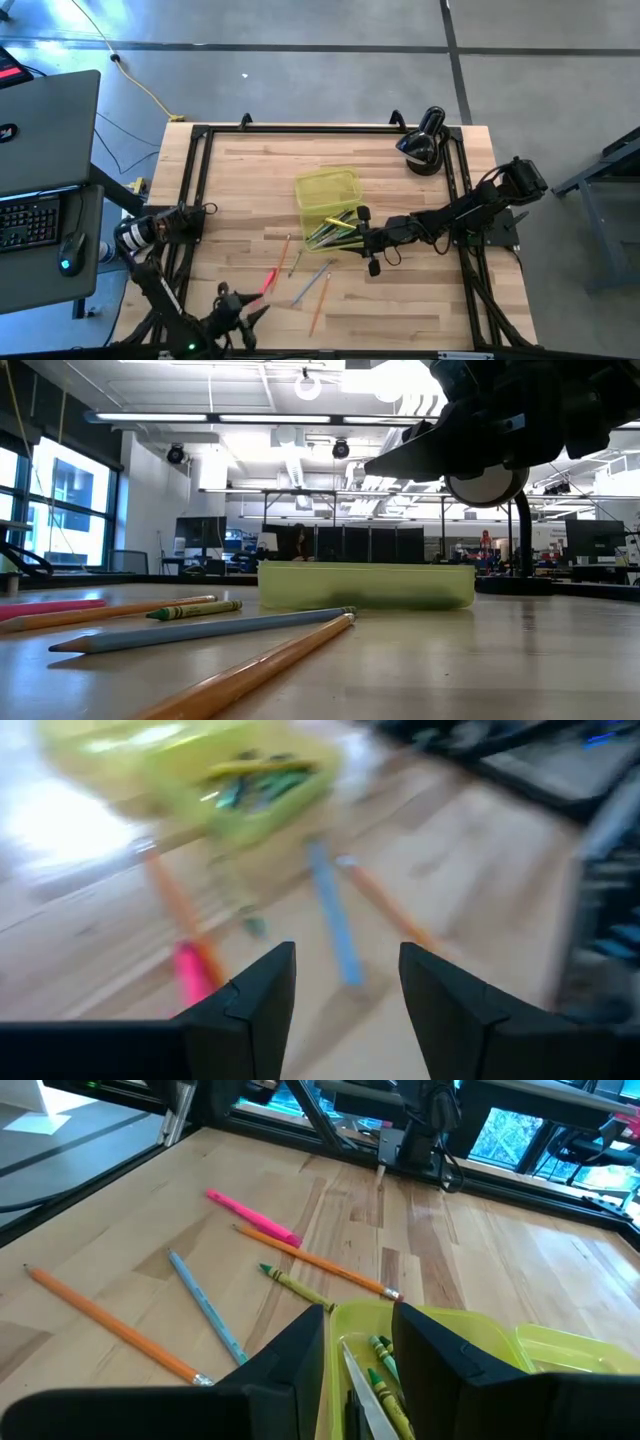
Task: Pick & place school supplies into a supply box
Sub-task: Put the pink pen into the yellow supply box
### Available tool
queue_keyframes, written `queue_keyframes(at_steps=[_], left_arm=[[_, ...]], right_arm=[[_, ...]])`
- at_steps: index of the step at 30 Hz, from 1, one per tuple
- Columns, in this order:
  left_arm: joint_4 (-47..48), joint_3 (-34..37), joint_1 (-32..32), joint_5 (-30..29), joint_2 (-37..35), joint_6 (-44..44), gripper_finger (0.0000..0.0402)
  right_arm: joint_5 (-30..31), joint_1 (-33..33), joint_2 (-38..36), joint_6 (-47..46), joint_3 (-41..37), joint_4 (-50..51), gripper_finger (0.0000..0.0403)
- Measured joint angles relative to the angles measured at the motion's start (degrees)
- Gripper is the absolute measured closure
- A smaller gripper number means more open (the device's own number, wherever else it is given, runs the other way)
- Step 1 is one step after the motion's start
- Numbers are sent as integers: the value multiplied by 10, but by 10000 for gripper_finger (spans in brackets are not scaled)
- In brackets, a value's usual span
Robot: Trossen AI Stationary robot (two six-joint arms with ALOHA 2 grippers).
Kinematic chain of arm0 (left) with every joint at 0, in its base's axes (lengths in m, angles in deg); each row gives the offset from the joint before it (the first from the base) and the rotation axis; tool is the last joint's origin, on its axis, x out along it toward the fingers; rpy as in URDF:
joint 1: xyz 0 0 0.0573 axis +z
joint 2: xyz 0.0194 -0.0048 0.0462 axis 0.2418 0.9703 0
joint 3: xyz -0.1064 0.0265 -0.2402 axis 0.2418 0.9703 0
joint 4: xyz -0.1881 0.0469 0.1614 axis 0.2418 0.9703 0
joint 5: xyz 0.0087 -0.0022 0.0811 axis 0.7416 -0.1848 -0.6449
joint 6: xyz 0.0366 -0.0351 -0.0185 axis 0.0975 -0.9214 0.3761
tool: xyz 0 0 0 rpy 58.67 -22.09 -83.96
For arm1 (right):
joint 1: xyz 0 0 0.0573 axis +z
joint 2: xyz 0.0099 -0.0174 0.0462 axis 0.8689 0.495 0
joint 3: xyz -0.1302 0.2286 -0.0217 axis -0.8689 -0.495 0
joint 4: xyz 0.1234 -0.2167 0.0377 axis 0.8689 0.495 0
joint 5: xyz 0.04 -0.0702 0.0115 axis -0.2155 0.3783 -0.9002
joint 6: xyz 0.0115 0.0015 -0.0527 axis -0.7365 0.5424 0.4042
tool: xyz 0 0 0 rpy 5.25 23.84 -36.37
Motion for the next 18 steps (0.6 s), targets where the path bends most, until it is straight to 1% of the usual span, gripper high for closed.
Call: queue_keyframes(at_steps=[5,8,12,14,16,18], left_arm=[[123,-17,17,97,0,-113,190],[147,-32,17,157,3,-164,190],[156,-47,10,171,36,-182,190],[171,-48,9,172,55,-225,190],[171,-47,9,194,73,-257,190],[170,-47,10,214,82,-263,190]], right_arm=[[0,0,0,0,0,0,304],[0,0,0,0,0,1,304],[0,0,0,0,0,1,304],[0,0,0,0,0,1,304],[0,0,0,0,0,1,304],[0,0,0,0,0,1,304]])
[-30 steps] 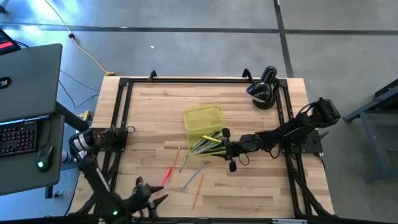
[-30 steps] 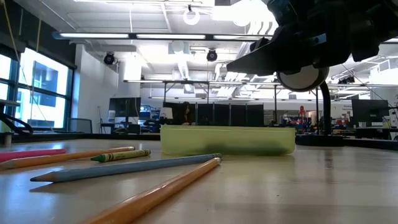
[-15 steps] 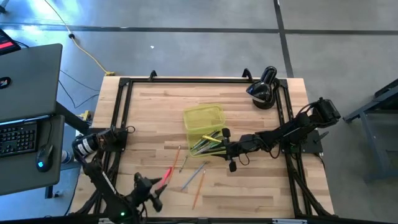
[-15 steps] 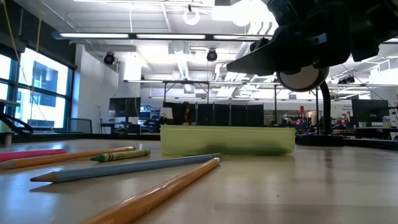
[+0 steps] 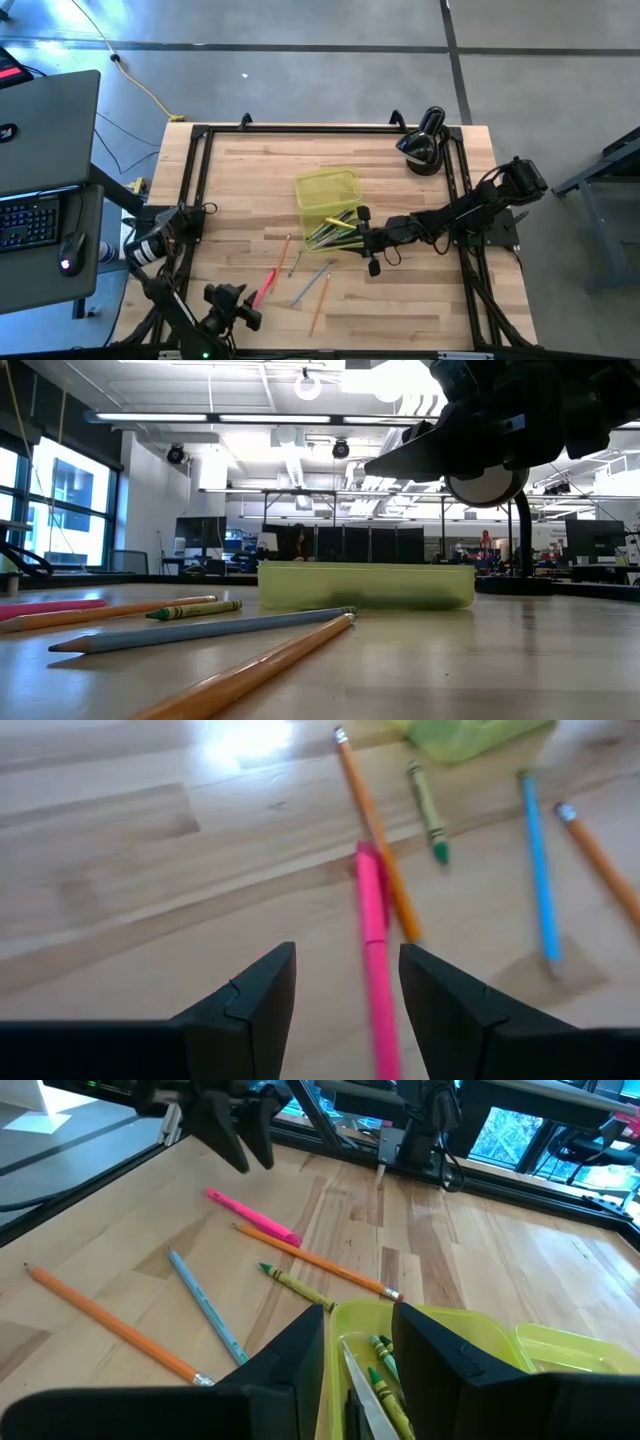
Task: Pick & place school supplies into a supply box
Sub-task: Put the pink pen into the yellow supply box
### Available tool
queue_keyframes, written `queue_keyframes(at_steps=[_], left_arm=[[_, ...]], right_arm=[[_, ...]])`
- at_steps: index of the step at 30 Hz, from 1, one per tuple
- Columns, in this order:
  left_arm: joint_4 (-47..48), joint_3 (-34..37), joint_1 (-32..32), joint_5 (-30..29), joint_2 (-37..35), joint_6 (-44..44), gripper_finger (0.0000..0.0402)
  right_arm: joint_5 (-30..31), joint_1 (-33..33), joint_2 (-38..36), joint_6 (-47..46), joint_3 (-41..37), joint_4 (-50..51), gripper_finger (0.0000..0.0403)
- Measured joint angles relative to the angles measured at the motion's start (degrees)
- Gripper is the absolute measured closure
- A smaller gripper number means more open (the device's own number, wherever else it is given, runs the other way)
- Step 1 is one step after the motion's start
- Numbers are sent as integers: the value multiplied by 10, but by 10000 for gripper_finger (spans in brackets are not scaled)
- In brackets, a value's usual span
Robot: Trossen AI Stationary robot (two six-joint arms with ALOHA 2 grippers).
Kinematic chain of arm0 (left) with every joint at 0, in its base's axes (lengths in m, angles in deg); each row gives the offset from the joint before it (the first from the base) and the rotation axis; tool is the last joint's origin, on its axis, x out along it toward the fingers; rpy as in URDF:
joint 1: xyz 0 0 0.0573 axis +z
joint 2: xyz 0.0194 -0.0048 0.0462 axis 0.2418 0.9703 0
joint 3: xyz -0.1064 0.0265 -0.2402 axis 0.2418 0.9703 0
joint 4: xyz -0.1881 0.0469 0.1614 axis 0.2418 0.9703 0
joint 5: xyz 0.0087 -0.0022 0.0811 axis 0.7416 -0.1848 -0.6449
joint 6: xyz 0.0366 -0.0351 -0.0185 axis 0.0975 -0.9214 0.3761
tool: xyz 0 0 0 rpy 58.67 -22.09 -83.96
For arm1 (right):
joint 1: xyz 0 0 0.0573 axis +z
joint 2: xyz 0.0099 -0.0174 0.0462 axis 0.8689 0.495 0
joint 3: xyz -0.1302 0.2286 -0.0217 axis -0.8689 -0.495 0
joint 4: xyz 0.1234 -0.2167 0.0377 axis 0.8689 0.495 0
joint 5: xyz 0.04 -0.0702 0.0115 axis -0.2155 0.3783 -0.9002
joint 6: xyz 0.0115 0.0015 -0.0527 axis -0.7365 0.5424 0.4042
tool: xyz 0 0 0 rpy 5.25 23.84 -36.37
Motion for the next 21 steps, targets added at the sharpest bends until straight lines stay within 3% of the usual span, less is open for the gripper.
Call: queue_keyframes(at_steps=[8,13,21], left_arm=[[0,0,0,-24,4,35,190],[-18,3,9,-1,18,33,190],[-56,3,50,-18,38,80,190]], right_arm=[[0,0,0,0,0,-1,304],[0,0,0,0,0,-1,304],[0,0,0,0,0,-1,304]])
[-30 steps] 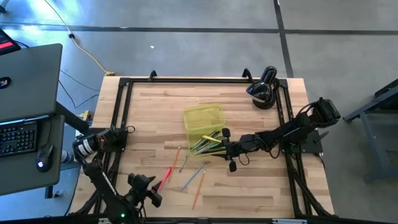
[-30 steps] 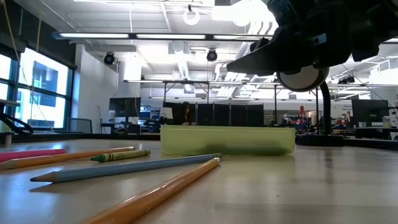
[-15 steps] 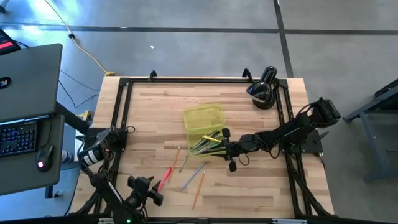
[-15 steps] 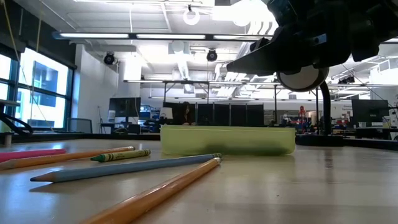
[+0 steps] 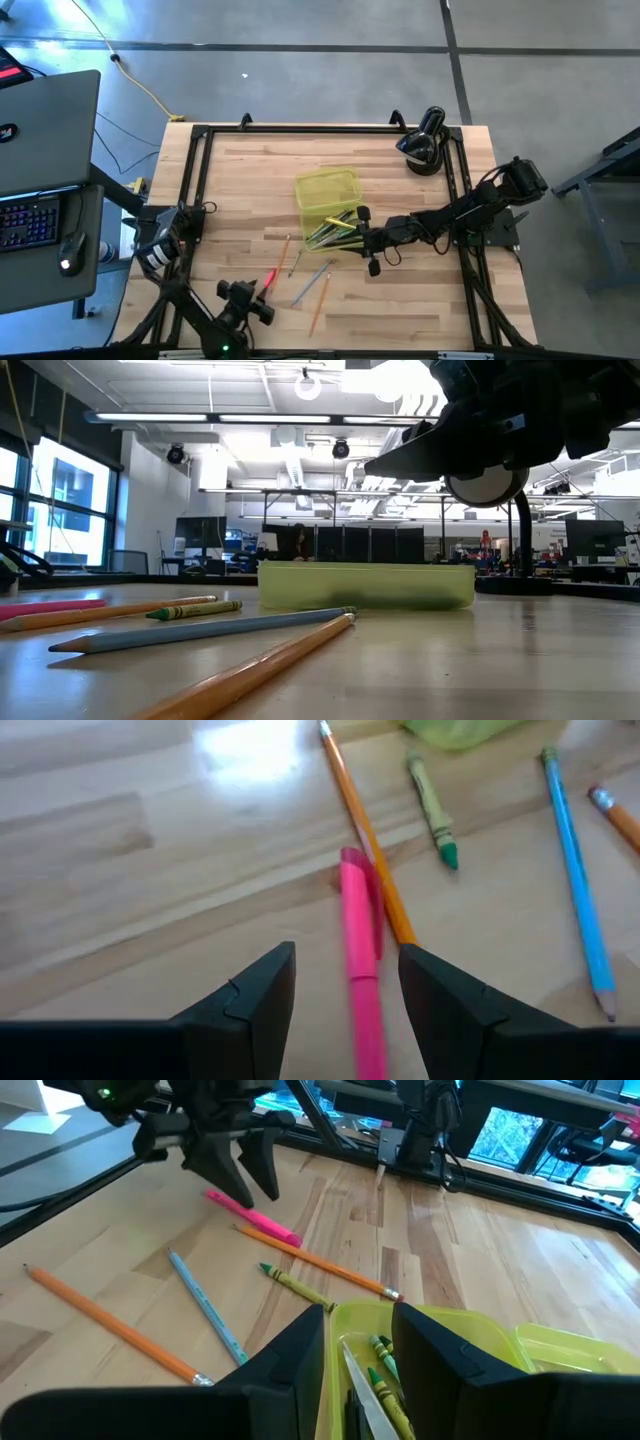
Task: Pick & place school supplies into a supply box
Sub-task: Put the pink pen into the yellow supply box
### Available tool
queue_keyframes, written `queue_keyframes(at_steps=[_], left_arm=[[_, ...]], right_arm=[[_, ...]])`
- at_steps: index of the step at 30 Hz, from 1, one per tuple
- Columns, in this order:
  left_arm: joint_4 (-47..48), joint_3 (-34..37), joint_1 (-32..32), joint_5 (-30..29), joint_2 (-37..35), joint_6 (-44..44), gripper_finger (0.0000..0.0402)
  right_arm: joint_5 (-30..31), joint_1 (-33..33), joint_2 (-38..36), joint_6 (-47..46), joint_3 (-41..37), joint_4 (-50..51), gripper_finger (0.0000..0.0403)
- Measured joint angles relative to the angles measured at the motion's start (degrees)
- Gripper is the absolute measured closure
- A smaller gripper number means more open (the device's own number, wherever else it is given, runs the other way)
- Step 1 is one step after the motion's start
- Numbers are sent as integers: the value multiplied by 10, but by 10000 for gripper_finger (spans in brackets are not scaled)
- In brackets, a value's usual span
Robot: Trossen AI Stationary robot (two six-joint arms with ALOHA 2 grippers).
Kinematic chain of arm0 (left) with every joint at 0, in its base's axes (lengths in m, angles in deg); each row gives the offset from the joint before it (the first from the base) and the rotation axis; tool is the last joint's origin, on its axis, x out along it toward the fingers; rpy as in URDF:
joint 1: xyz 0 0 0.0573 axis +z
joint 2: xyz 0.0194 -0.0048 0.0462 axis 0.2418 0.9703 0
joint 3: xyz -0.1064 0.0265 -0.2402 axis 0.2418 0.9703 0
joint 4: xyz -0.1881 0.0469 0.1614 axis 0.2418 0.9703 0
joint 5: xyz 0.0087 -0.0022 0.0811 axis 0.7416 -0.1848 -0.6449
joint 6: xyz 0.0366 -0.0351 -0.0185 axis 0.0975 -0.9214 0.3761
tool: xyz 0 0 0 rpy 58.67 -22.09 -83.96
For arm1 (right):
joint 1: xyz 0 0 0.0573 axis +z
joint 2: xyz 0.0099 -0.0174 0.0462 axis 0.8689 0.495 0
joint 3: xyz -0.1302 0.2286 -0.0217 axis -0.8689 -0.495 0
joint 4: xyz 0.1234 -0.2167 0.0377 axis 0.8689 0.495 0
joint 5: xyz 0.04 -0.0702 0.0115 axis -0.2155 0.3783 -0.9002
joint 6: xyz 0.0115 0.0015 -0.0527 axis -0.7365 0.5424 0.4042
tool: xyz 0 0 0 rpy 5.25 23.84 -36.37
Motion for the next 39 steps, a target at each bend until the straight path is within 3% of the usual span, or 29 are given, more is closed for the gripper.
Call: queue_keyframes(at_steps=[4,7,26,30,37,39], left_arm=[[-20,0,12,57,0,33,190],[-23,1,10,66,0,30,190],[-118,85,9,3,-1,7,194],[-136,106,9,-10,-2,12,228],[-145,129,9,-38,-1,-3,351],[-145,129,9,-44,-1,-5,366]], right_arm=[[0,0,0,0,0,0,304],[0,0,0,0,0,0,304],[0,0,0,0,0,0,304],[0,0,0,0,0,0,304],[0,0,0,0,0,0,304],[0,0,0,0,0,0,304]])
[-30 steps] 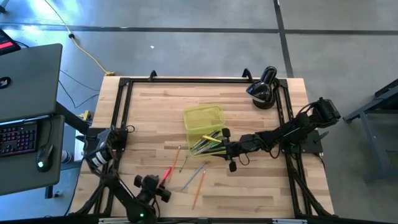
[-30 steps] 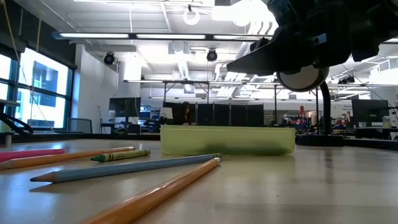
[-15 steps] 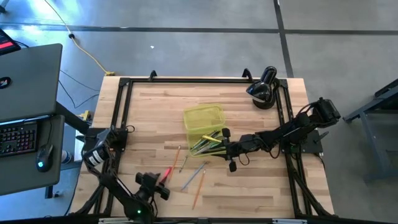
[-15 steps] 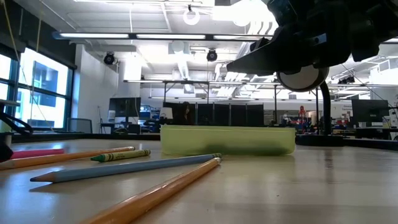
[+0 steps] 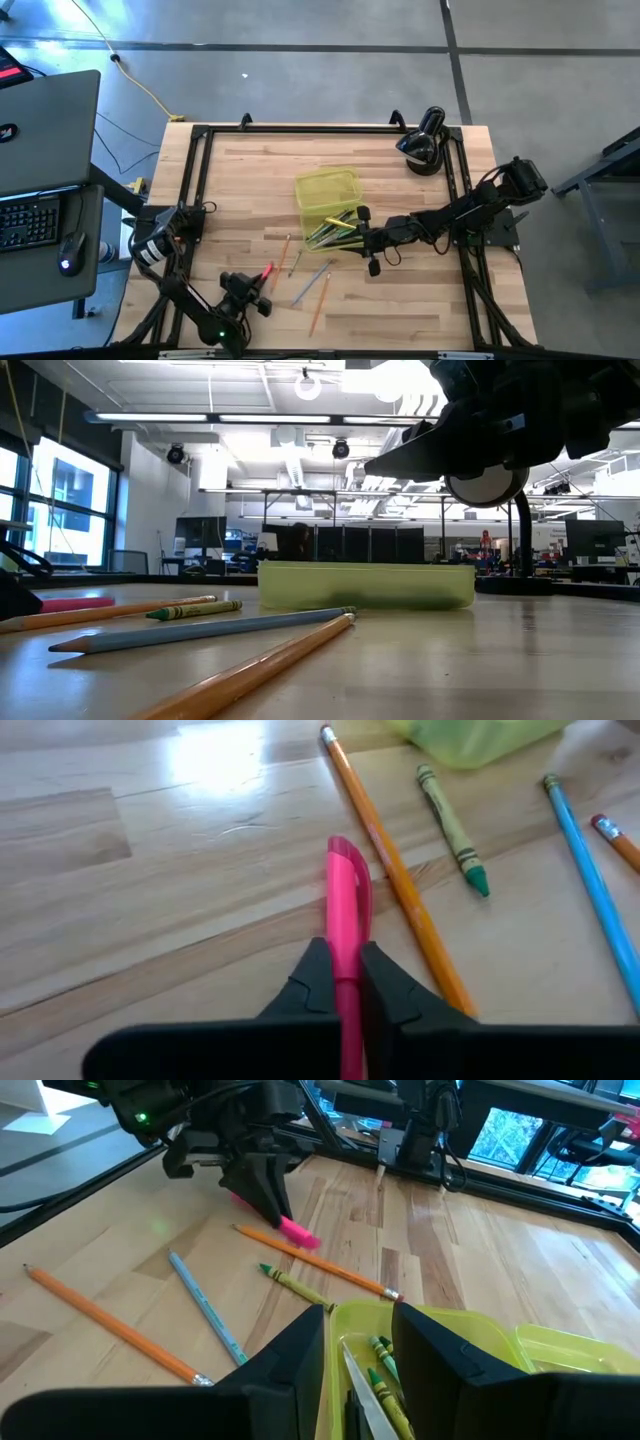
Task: Pick & place school supplies into a supply box
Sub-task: Put the pink pen into the yellow supply box
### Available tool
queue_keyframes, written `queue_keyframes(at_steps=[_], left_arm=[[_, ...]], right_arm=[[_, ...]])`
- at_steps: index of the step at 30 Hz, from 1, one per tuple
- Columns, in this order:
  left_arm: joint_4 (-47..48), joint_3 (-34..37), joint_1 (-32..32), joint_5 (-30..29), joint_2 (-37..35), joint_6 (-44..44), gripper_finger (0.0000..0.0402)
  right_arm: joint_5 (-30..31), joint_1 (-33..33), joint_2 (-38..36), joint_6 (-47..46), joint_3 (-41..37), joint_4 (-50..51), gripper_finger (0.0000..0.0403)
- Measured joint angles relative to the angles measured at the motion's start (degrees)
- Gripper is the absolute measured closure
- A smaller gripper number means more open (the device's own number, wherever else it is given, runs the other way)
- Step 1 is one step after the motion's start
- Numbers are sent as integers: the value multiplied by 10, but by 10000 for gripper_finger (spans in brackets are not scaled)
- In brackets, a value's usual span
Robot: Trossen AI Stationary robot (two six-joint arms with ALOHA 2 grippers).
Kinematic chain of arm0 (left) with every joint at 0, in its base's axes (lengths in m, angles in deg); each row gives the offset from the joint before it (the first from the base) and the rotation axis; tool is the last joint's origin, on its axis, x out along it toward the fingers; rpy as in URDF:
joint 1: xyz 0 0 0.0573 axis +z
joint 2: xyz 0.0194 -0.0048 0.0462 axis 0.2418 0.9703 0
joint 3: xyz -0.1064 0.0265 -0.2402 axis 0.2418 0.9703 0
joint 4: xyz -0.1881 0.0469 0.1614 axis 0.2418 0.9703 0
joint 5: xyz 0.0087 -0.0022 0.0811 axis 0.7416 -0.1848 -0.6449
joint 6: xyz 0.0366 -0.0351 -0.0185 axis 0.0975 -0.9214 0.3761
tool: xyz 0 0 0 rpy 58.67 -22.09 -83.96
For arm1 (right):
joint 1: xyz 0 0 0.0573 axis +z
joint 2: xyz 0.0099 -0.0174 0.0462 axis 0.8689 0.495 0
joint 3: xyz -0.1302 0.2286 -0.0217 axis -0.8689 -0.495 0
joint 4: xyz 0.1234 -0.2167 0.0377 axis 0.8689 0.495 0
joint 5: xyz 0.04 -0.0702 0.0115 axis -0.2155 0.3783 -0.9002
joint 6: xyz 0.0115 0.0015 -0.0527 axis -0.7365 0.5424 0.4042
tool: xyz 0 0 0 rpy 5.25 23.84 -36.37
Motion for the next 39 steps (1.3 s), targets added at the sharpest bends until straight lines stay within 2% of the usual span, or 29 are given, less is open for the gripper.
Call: queue_keyframes(at_steps=[6,9,13,15,18,21,24,27,34,39], left_arm=[[44,-25,2,-13,4,-29,361],[106,-56,7,-15,9,-38,352],[215,-103,24,-32,0,-41,364],[258,-121,37,-57,-5,-41,366],[301,-137,61,-126,-23,-31,366],[297,-144,97,-186,-47,12,366],[252,-147,139,-203,-63,103,365],[174,-148,182,-191,-74,222,366],[-27,-148,266,-106,-84,495,362],[-137,-148,297,-63,-84,633,360]], right_arm=[[0,0,0,0,0,0,304],[0,0,0,0,0,0,304],[0,0,0,0,0,0,304],[0,0,0,0,0,0,304],[0,0,0,0,0,0,304],[0,0,0,0,0,0,304],[0,0,0,0,0,0,304],[0,0,0,0,0,0,304],[0,0,0,0,0,1,304],[0,0,0,0,0,0,304]])
